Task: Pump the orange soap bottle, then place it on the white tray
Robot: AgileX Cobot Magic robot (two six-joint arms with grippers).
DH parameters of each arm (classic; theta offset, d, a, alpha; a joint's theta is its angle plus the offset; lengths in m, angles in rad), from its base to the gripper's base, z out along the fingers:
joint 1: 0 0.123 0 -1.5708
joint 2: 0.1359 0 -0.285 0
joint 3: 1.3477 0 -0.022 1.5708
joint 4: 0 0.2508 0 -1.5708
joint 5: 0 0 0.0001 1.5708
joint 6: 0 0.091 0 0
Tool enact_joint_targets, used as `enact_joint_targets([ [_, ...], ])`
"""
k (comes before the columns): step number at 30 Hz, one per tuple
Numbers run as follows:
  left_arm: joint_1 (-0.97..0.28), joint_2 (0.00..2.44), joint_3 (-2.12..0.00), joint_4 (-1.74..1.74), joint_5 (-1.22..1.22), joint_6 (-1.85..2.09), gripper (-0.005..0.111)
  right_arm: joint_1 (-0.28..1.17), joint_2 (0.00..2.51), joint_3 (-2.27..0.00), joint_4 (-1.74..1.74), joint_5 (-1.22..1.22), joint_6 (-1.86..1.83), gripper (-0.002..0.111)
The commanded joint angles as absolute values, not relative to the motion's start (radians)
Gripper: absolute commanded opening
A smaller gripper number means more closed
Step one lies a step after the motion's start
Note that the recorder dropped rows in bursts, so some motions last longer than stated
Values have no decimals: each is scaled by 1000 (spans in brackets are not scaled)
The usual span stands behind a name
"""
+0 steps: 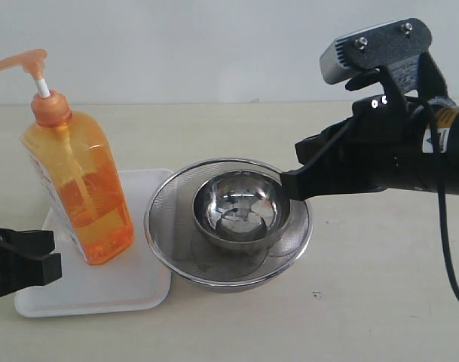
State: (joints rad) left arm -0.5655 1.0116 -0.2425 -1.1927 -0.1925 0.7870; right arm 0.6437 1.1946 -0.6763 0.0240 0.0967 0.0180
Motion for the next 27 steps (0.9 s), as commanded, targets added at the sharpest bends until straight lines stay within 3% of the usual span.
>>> enact_joint_targets([
  [1,-571,1012,-268,-1166,-180,776,5,638,1186,-672,15,89,20,0],
  [12,-571,1012,-248,-1056,-162,742,5,638,1186,-672,15,93,20,0],
  [16,-571,1012,-171,-824,-375,483,5,638,1186,-672,15,93,20,0],
  [20,-571,1012,-77,-246,-631,-77,5,638,1186,-672,15,47,20,0],
  [27,-571,1012,0,-274,-780,-52,5,638,1186,-609,15,-171,20,0],
])
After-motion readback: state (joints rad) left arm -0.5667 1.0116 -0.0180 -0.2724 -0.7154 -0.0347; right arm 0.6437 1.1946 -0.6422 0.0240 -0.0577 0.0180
